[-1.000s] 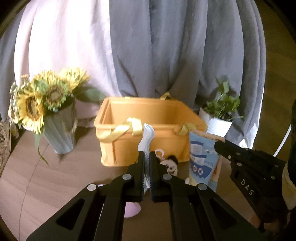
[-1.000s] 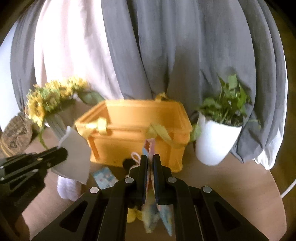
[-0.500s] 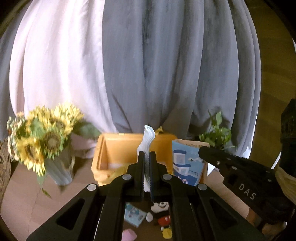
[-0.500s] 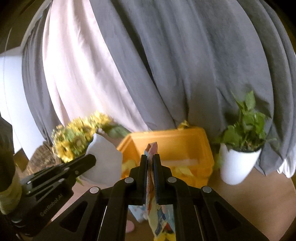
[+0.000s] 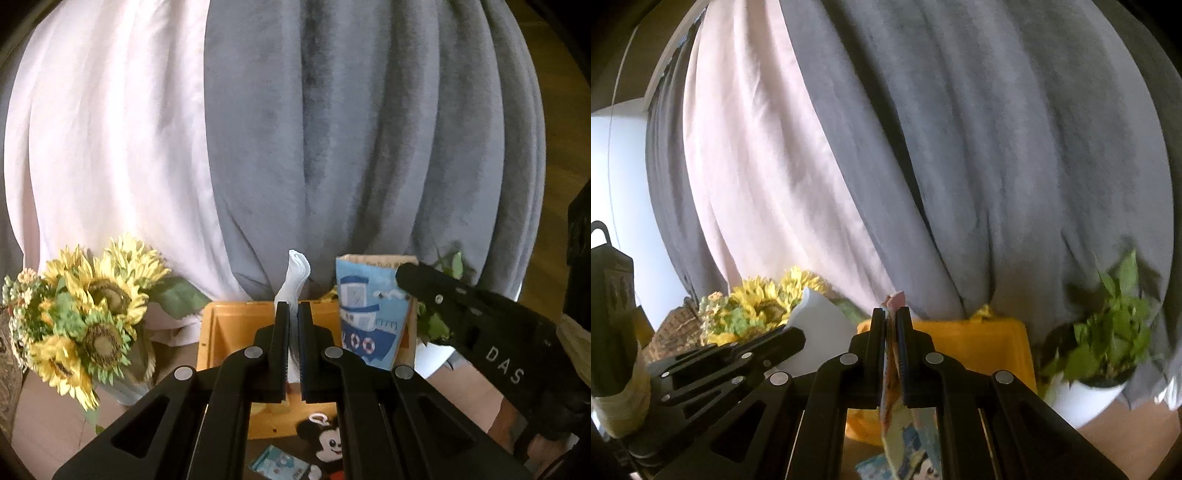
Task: Organize soft objects
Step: 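Lift the white cloth and picture book and carry both over the orange crate, then open both tools to drop the cloth and book into the crate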
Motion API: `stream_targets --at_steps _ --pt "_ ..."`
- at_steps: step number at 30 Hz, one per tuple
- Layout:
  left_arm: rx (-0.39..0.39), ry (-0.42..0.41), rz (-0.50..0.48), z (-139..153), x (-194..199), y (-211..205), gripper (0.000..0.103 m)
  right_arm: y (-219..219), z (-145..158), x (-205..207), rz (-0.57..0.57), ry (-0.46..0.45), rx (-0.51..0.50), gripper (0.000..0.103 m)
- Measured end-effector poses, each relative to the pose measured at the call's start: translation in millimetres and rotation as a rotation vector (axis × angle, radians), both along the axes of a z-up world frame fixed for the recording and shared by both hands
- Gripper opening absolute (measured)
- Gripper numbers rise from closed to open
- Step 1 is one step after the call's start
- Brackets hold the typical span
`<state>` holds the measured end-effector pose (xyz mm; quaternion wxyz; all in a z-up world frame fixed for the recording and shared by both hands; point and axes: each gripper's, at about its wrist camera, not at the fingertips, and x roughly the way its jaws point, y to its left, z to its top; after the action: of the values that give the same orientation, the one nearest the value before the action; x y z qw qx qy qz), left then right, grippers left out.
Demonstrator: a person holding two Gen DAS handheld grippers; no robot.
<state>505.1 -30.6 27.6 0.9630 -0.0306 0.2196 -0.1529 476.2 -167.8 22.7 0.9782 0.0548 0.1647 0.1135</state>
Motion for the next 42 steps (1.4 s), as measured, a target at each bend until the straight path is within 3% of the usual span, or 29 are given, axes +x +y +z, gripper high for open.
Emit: stream_targets --at_steps 8,17,26,31,35,39,41,42 --pt "-0.008 0.03 -0.022 5.4 35.9 -1.5 0.007 4.9 18.1 37.1 -0.019 -0.025 -0.06 0.008" --pt "0.015 0.079 -0.056 -9.5 77.1 -30.6 0.007 -8.1 14.0 83.1 -0.021 0.007 -0.152 0.008" --pt "0.054 0.258 -0.097 -78.7 115.6 -49.6 0.007 -19.3 -44.1 127.8 -0.018 0.172 -0.227 0.008" --pt "0.095 0.343 -0.079 -108.3 122.1 -46.1 0.007 -16.6 -90.2 148.9 0.028 0.315 -0.196 0.008" --pt "0.117 0.358 -0.057 -113.8 120.8 -41.4 0.027 -12.8 -113.8 159.4 0.055 0.399 -0.164 0.009" --pt "0.125 0.35 -0.035 -112.5 120.6 -38.6 0.034 -10.7 -121.6 160.2 0.046 0.415 -0.154 0.011" --pt "0.118 0.344 -0.022 -109.0 117.7 -35.3 0.036 -12.9 -121.1 160.7 0.043 0.42 -0.14 0.029" --pt "0.119 0.341 -0.014 -107.3 119.4 -31.7 0.04 -13.4 -118.6 160.6 0.036 0.417 -0.129 0.032"
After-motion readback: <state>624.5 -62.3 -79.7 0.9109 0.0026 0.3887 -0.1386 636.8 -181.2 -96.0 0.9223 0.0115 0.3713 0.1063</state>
